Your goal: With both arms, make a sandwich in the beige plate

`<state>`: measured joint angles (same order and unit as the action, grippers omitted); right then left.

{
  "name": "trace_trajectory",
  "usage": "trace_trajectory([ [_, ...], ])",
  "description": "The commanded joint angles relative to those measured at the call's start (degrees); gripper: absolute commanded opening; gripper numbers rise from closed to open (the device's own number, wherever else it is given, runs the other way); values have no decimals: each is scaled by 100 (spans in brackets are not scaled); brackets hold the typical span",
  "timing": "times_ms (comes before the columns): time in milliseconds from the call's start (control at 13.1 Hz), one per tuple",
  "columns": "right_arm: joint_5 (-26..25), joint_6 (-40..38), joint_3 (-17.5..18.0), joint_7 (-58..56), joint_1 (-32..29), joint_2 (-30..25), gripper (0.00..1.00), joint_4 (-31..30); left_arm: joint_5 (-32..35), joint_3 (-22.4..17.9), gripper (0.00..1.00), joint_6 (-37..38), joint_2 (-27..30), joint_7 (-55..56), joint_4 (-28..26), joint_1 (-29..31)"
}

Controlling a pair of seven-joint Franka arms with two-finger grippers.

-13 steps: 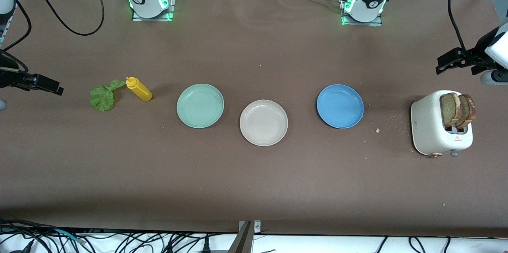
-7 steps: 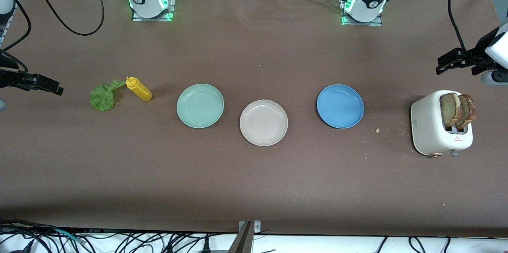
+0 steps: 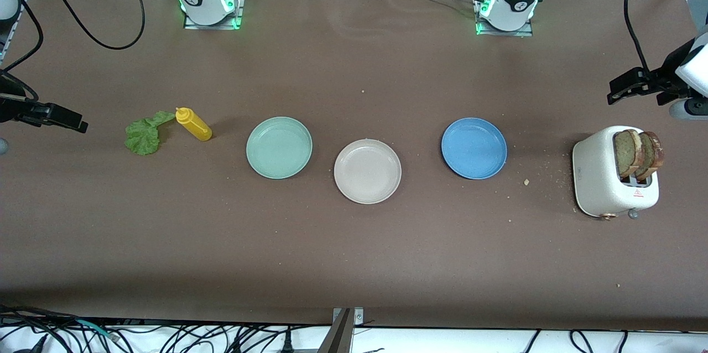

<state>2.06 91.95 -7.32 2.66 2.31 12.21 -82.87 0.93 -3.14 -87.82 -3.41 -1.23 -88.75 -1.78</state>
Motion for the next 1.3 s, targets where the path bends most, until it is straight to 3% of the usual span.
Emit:
trace_trajectory([
  [0,102,16,12,-2,-11,-26,100,25,31,24,100,-60,7,26,-19,28],
  [839,102,25,12,-11,-29,-26,100,16,30,15,100,-121,-115,-61,-72,194],
  [1220,111,25,12,-11,-29,-26,100,25,145,24,100,-1401,-125,-859,-949,686],
])
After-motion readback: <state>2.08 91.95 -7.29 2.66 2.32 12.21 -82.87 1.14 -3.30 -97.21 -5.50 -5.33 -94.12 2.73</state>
